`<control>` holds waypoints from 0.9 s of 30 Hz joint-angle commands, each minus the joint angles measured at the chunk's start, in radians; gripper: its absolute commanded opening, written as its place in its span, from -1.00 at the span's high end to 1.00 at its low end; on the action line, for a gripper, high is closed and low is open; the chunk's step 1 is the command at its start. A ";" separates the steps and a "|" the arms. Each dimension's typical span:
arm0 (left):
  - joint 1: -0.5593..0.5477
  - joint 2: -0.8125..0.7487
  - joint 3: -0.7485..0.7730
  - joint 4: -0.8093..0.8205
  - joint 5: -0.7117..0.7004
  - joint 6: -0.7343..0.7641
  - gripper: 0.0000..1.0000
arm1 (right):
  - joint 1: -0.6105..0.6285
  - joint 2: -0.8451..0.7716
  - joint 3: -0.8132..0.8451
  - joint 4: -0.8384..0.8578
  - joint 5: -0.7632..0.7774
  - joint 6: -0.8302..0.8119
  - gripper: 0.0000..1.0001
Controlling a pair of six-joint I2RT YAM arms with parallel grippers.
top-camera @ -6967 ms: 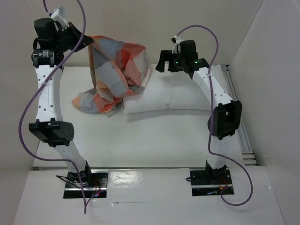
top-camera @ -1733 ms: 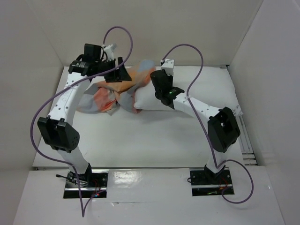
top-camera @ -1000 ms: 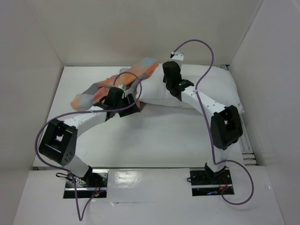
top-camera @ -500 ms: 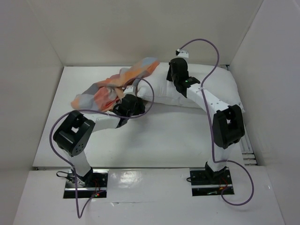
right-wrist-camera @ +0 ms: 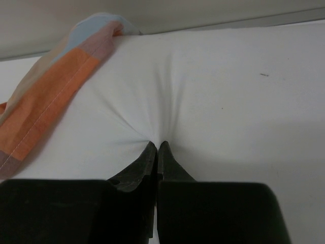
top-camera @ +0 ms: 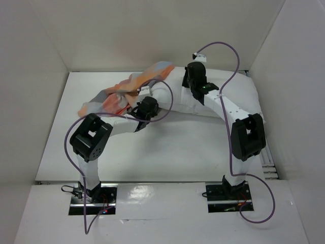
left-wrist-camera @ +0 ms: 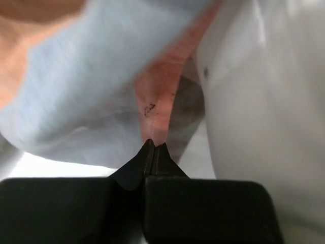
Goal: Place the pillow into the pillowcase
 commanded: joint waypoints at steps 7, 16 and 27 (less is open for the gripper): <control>0.090 -0.172 -0.077 -0.071 0.046 -0.089 1.00 | -0.028 -0.041 0.006 0.002 0.028 0.003 1.00; 0.090 -0.527 -0.320 0.077 0.376 -0.051 1.00 | 0.020 0.006 -0.004 0.075 0.119 0.019 1.00; 0.078 -0.634 -0.320 -0.011 0.485 -0.011 1.00 | 0.186 0.123 0.106 -0.040 0.253 -0.069 0.83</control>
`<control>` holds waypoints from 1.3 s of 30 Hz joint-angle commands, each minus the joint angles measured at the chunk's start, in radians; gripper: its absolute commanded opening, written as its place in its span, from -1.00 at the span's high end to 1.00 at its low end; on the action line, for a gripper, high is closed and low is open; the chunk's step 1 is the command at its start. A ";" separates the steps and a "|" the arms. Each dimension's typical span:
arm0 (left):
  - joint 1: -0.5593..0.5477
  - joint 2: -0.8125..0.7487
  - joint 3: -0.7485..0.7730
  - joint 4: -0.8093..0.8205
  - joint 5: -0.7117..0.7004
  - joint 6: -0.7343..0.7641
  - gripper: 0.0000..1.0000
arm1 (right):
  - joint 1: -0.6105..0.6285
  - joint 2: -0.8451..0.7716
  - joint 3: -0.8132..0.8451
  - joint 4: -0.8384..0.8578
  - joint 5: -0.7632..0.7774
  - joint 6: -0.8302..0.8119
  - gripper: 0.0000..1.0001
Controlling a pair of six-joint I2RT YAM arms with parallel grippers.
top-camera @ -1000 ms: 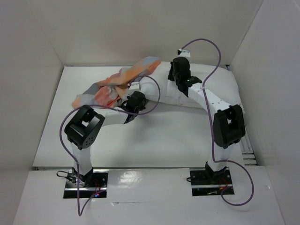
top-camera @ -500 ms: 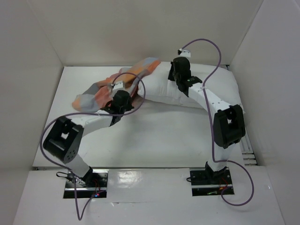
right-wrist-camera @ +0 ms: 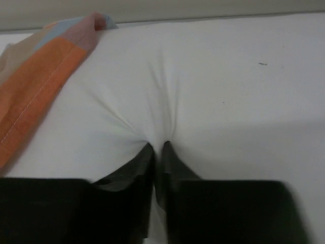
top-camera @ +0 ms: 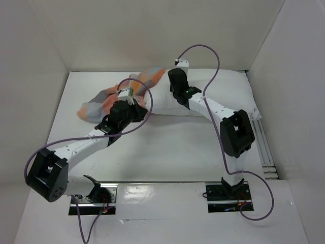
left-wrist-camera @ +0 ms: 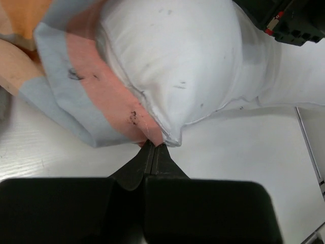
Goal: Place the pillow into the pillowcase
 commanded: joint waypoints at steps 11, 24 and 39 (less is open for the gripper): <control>0.021 -0.117 -0.045 -0.005 0.071 -0.024 1.00 | 0.061 -0.366 -0.207 -0.047 -0.194 -0.042 -0.98; 0.073 -0.190 -0.075 -0.026 0.091 -0.055 1.00 | 0.152 -0.243 -0.267 -0.040 -0.517 -0.042 -0.90; 0.083 -0.272 -0.066 -0.072 0.147 -0.033 1.00 | 0.089 -0.102 -0.104 0.083 -0.322 0.137 1.00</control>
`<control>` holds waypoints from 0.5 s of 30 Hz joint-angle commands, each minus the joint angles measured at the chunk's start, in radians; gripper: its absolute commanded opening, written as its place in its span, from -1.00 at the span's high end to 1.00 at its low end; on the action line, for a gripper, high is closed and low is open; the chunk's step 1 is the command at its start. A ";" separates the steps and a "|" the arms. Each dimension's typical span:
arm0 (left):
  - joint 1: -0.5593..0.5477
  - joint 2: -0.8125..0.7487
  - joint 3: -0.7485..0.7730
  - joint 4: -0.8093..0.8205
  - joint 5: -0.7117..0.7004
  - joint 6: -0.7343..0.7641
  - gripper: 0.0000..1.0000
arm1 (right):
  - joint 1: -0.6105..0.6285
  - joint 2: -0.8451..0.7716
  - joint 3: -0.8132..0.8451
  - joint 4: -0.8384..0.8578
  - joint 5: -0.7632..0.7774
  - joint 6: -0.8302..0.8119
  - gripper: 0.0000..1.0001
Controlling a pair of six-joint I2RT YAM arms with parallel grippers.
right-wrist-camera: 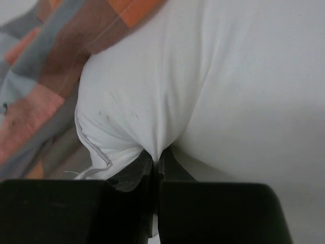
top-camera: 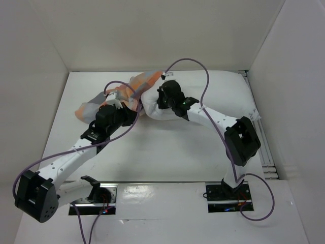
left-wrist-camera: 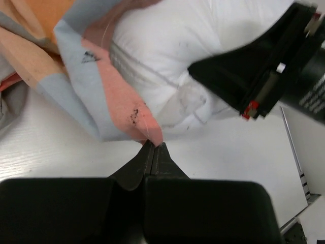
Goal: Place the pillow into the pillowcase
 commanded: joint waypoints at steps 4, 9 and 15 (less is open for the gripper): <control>-0.001 -0.077 0.029 0.038 0.100 0.029 1.00 | -0.080 0.042 0.199 0.130 0.097 0.071 1.00; -0.001 -0.078 0.041 0.019 0.148 0.040 1.00 | -0.091 0.091 0.296 0.164 0.025 0.081 1.00; -0.001 -0.098 0.072 0.019 0.223 0.058 1.00 | -0.079 0.242 0.347 0.144 0.050 0.081 1.00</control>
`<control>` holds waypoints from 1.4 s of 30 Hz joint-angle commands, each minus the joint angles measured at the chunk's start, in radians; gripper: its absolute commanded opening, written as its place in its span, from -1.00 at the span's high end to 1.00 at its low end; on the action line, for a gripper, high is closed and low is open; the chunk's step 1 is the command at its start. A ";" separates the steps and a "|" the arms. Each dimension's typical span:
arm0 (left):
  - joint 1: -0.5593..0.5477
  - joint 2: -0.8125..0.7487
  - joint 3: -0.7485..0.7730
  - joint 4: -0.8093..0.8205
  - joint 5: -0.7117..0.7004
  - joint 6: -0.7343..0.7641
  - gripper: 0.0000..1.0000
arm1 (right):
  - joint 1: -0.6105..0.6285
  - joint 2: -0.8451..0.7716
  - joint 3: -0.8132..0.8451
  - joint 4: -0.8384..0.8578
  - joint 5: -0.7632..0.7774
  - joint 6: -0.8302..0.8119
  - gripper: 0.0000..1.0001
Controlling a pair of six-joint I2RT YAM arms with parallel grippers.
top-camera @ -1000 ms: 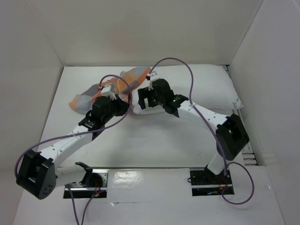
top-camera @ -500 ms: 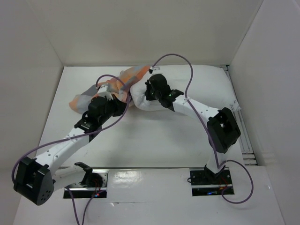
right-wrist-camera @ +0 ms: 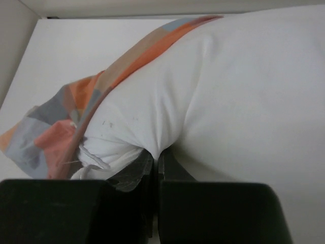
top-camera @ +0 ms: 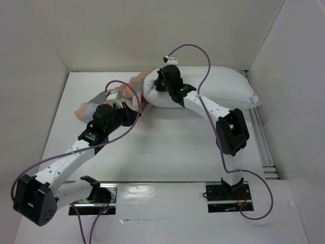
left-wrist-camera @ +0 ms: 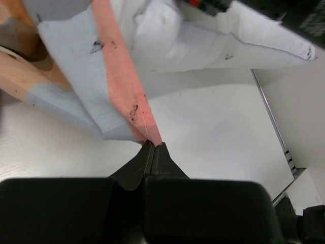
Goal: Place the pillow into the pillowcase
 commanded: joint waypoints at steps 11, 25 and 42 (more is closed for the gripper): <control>0.066 -0.017 0.186 -0.073 0.171 -0.014 -0.47 | 0.016 0.076 -0.122 0.195 -0.083 0.056 1.00; 0.149 0.381 0.514 -0.354 -0.070 0.063 -0.51 | 0.025 0.025 -0.228 0.220 -0.092 0.076 1.00; 0.117 0.674 0.648 -0.288 -0.214 0.072 -0.32 | 0.025 0.013 -0.251 0.207 -0.092 0.086 1.00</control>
